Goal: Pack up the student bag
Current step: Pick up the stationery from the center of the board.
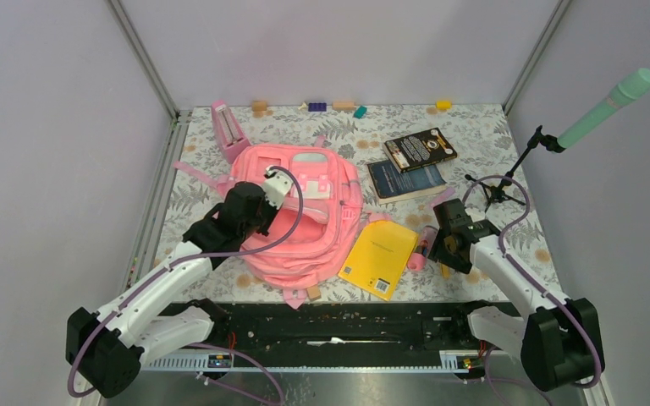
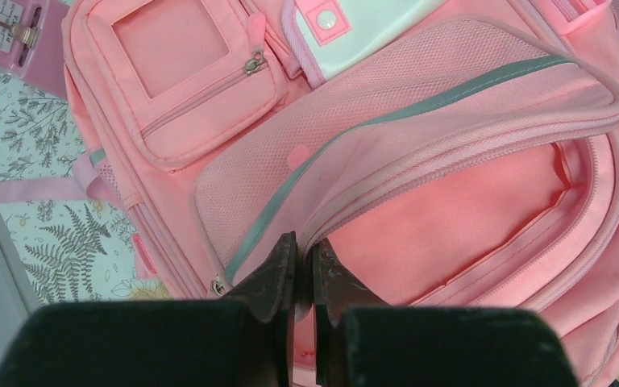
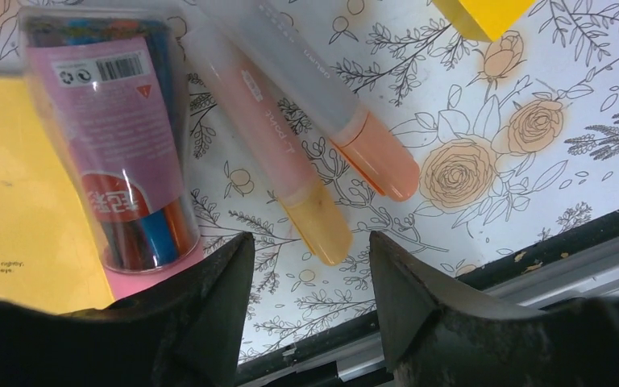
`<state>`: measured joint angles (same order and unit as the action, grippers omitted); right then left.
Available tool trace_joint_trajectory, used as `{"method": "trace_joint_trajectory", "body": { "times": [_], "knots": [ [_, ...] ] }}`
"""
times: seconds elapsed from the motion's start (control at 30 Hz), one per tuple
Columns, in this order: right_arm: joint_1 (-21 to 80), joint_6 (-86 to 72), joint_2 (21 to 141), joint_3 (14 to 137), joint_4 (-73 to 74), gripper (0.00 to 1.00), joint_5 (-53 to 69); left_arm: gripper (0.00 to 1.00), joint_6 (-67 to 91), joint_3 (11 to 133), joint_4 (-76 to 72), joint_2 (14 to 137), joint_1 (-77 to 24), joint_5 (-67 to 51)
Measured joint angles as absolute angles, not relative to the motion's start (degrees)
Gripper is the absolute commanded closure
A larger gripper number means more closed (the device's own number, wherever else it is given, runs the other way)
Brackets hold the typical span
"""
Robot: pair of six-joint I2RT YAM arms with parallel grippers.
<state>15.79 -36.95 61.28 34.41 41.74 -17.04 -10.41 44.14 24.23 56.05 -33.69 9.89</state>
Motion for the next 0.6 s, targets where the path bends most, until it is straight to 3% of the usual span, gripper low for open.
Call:
{"method": "trace_joint_trajectory", "body": {
  "times": [0.23,0.6],
  "knots": [
    [15.75,-37.12,65.23,35.42,40.91,0.45,-17.89,1.0,-10.02,44.14,24.53,55.09,-33.69,9.91],
    [15.73,-36.49,71.72,35.73,37.06,0.47,-16.51,1.0,-9.93,44.14,25.23,54.46,-33.69,9.91]
  ]
}}
